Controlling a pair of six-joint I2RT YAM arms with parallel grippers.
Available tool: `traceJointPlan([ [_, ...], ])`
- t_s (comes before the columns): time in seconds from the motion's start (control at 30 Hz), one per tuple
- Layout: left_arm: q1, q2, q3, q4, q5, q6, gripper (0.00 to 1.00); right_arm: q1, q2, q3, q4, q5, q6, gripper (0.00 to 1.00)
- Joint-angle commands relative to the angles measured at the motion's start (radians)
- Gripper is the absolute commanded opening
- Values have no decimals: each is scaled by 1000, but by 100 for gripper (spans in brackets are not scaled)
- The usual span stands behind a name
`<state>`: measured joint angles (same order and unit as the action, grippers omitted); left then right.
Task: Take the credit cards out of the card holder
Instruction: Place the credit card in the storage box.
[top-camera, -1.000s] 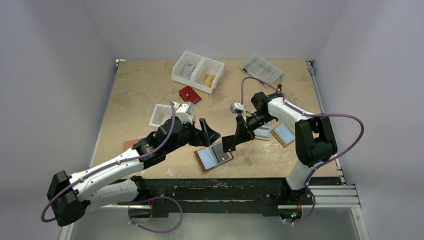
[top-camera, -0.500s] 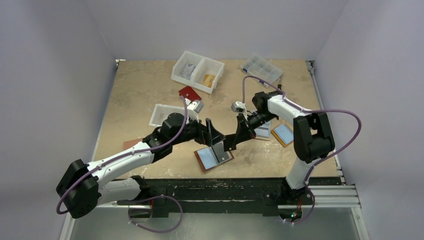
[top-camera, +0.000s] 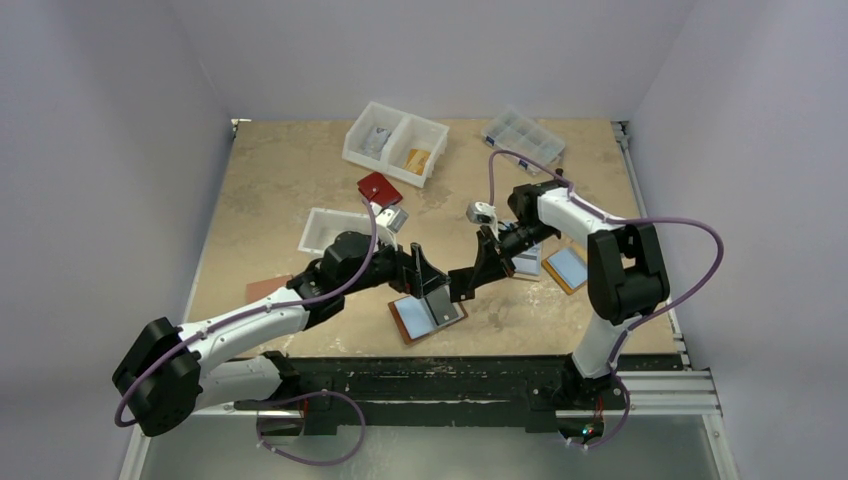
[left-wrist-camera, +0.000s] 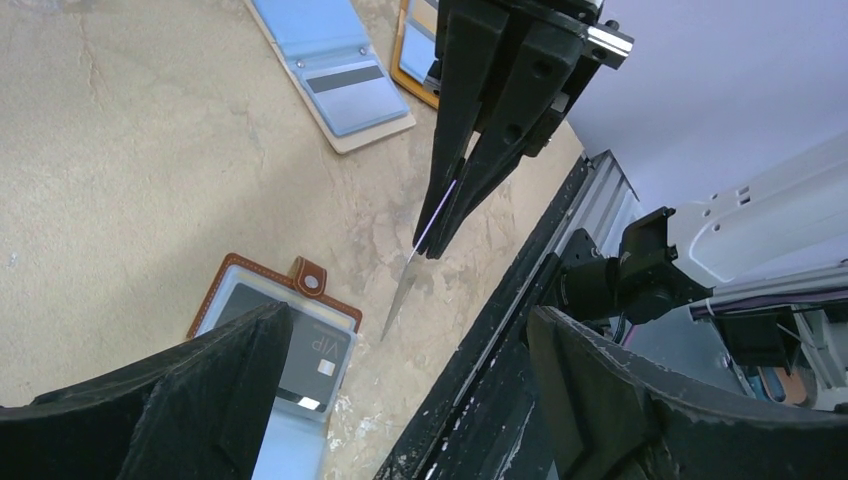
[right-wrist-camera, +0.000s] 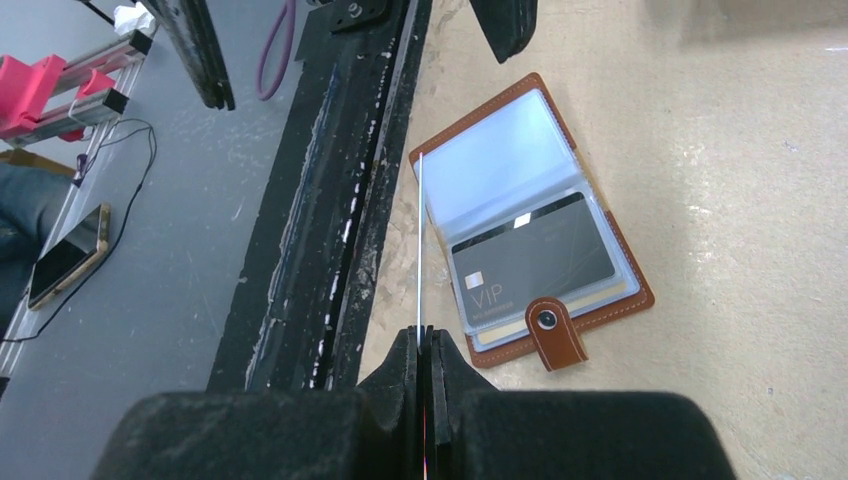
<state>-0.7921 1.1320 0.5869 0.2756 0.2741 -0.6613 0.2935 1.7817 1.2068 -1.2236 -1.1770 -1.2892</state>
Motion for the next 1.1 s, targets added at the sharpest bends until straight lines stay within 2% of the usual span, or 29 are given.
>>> traceJointPlan([
  [0.0,7,-25,16,7,-17,-19,94,-2,19,46,-70,-55,-90,0],
  [0.23,5,-7,-26,114,12,-55,87,-2,27,49,-97,-56,-117,0],
  [0.5,4,160,2,261,92,-61,66,-3,33,52,-111,-56,-128,0],
  [0.57,5,200,20,274,113,-61,57,-2,36,53,-112,-57,-128,0],
  [0.63,3,242,41,279,154,-61,37,-2,36,53,-110,-58,-126,0],
  [0.67,1,261,49,281,170,-67,33,-2,36,51,-104,-57,-120,0],
  [1.0,-54,293,62,305,132,-49,23,-1,28,38,-89,-59,-105,0],
  [1.07,-62,296,63,321,134,-51,7,-1,22,37,-88,-61,-105,0],
])
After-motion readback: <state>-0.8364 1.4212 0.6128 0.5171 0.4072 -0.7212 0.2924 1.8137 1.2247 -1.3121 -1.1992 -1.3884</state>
